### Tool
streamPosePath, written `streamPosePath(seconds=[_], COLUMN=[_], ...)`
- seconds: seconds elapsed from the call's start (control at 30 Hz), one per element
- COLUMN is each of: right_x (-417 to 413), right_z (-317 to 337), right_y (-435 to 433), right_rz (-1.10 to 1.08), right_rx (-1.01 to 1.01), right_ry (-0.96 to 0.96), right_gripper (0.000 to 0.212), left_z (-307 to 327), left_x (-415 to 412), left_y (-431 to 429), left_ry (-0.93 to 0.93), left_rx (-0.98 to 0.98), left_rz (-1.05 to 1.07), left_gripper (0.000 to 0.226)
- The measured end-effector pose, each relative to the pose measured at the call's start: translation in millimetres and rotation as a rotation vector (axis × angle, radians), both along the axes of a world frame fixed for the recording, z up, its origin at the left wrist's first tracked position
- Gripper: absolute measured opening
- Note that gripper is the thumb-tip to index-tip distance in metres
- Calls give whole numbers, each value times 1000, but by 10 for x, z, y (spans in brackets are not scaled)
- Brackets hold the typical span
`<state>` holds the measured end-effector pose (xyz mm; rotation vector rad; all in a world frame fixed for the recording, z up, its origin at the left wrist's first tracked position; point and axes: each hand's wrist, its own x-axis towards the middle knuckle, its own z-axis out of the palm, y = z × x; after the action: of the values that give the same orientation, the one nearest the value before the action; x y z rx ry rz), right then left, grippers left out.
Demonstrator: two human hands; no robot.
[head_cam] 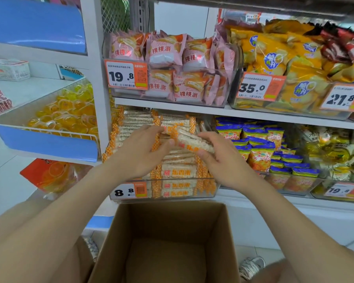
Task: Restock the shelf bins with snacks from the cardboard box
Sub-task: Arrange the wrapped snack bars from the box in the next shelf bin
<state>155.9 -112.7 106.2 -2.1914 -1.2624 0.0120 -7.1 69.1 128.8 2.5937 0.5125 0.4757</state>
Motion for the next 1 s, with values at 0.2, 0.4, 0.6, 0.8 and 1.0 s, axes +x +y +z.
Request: streamPosePath(seconds=[0.2,0.4,0.6,0.8,1.0], right_x=[398,655,653,596,651], right_z=[-123,-182,-290,-161,-156], right_y=[559,937,1011,1043,1148], right_rz=[-42,-27,-6,-48,-10], right_rx=[-175,-173,-120,-28,-175], right_ry=[-44,-97,-100,126,-40], right_gripper=[47,53,57,73,83], left_z=[-50,-114,-146,-180,-230], left_x=[449,883,1070,1120,1106], left_y=[439,617,726,766,829], left_ry=[325,275,372,489,495], left_rx=[177,281,265,252,210], left_rz=[-16,80,40,41,17], left_gripper=[62,71,90,76,70])
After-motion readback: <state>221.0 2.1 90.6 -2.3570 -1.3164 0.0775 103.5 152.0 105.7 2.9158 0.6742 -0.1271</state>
